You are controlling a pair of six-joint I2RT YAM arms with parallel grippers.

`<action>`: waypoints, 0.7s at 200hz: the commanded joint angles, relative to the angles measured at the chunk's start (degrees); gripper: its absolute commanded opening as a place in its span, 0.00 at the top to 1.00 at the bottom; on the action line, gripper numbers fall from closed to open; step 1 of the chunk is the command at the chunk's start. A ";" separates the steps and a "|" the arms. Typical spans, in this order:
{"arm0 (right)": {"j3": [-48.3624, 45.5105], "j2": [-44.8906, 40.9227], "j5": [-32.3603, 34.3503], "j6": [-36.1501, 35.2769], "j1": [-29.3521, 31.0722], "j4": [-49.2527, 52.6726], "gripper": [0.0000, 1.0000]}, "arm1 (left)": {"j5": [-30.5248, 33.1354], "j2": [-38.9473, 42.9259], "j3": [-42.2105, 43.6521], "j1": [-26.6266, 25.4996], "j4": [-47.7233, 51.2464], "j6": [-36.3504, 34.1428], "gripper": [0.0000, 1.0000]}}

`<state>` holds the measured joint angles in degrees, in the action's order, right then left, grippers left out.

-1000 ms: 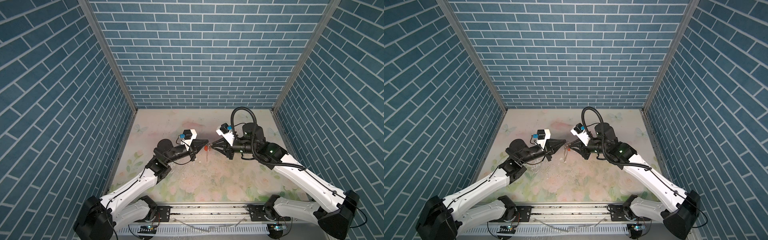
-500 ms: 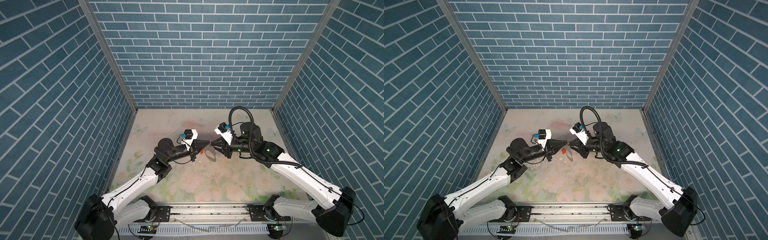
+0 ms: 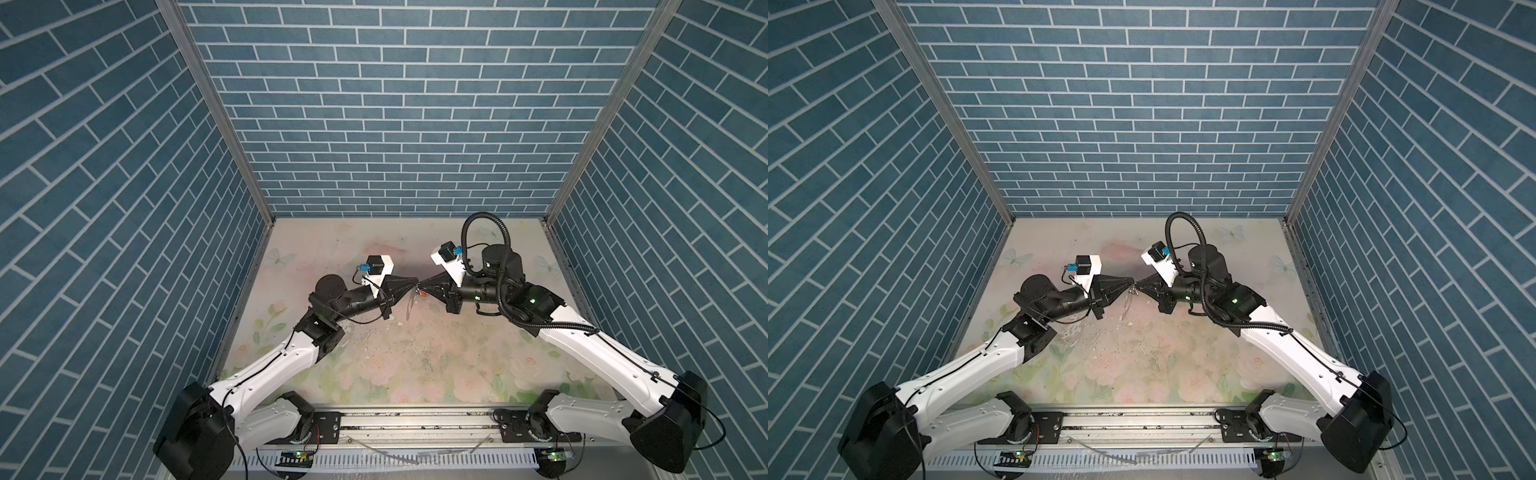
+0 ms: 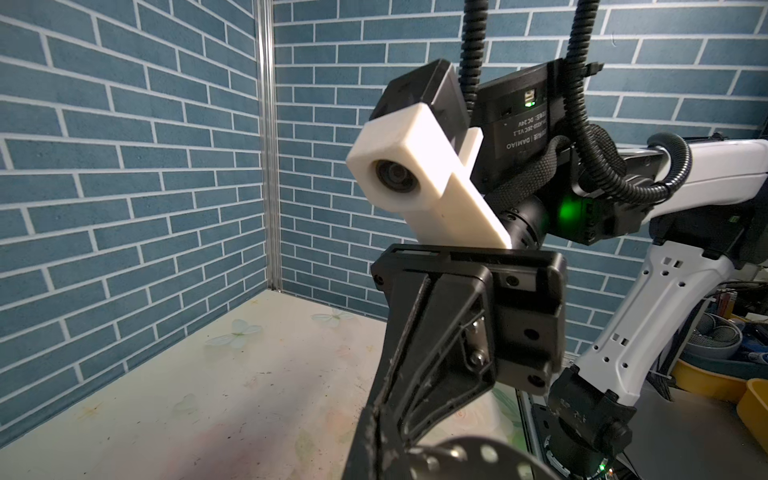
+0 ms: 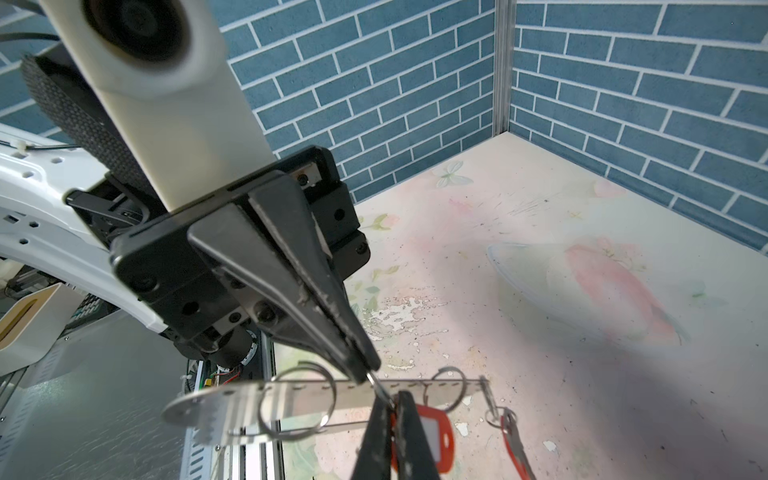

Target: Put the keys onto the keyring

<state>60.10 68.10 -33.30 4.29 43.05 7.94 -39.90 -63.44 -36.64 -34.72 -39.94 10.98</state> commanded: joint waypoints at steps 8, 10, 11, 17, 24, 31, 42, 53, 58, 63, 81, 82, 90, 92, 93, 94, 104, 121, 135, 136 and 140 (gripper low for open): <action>-2.46 1.11 -5.31 1.46 1.58 -2.10 1.00 | 1.85 0.28 0.07 -0.36 -7.93 1.65 1.00; -2.49 1.15 -5.42 1.49 1.60 -2.13 1.00 | 2.02 0.32 0.12 -0.37 -8.13 1.65 1.00; -2.51 1.20 -5.44 1.50 1.60 -2.18 1.00 | 2.11 0.33 0.14 -0.36 -8.22 1.66 1.00; -2.52 1.40 -5.57 1.66 1.78 -2.39 1.00 | 2.51 0.45 0.45 -0.42 -8.73 1.77 1.00; -2.63 1.64 -5.76 1.93 1.88 -2.66 1.00 | 2.86 0.49 0.58 -0.39 -9.06 1.81 1.00; -2.69 1.86 -6.08 2.03 2.03 -2.83 0.99 | 3.06 0.49 0.78 -0.43 -9.41 1.92 1.00; -2.78 2.17 -6.25 2.36 2.29 -3.11 0.96 | 3.13 0.47 0.79 -0.35 -9.70 1.91 1.00; -2.89 2.31 -6.25 2.61 2.29 -3.41 0.94 | 3.38 0.34 0.86 -0.38 -10.07 2.02 1.00; -2.98 2.35 -6.20 2.76 2.37 -3.63 0.94 | 3.42 0.41 0.94 -0.35 -10.28 2.02 1.00; -3.13 2.36 -6.16 2.95 2.36 -3.76 0.93 | 3.51 0.42 1.04 -0.35 -10.62 2.02 1.00; -3.79 2.22 -6.10 3.58 2.50 -4.90 0.91 | 4.04 0.29 1.30 -0.28 -11.30 2.02 1.00; -3.78 2.22 -6.09 3.64 2.49 -4.93 0.91 | 4.08 0.27 1.31 -0.27 -11.34 2.07 1.00; -3.92 2.22 -6.05 3.77 2.57 -5.09 0.91 | 4.20 0.21 1.31 -0.18 -11.55 2.11 1.00; -3.89 2.22 -6.07 3.79 2.57 -5.21 0.91 | 4.21 0.17 1.31 -0.17 -11.62 2.11 1.00; -3.87 2.22 -6.07 3.79 2.57 -5.22 0.91 | 4.17 0.12 1.31 -0.17 -11.72 2.16 1.00; -3.86 2.26 -6.07 3.79 2.66 -5.22 0.91 | 4.19 0.14 1.31 -0.17 -11.77 2.13 1.00; -3.85 2.39 -6.16 4.01 2.78 -5.37 0.90 | 4.28 -0.03 1.39 -0.17 -12.37 2.36 1.00; -3.84 2.72 -6.33 4.48 2.96 -6.00 0.88 | 4.81 -0.45 1.83 -0.13 -14.09 2.80 1.00; -4.04 3.06 -6.47 5.06 3.30 -6.89 0.87 | 5.00 -0.75 2.10 -0.08 -15.22 3.32 1.00; -4.08 3.08 -6.49 5.08 3.28 -6.93 0.87 | 5.00 -0.78 2.10 -0.13 -15.28 3.33 1.00; -4.07 3.17 -6.58 5.20 3.44 -7.10 0.87 | 5.08 -0.85 2.18 -0.09 -15.67 3.44 1.00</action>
<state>58.48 69.67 -34.65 7.94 43.86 1.08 -36.56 -63.72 -34.37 -34.48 -47.75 13.19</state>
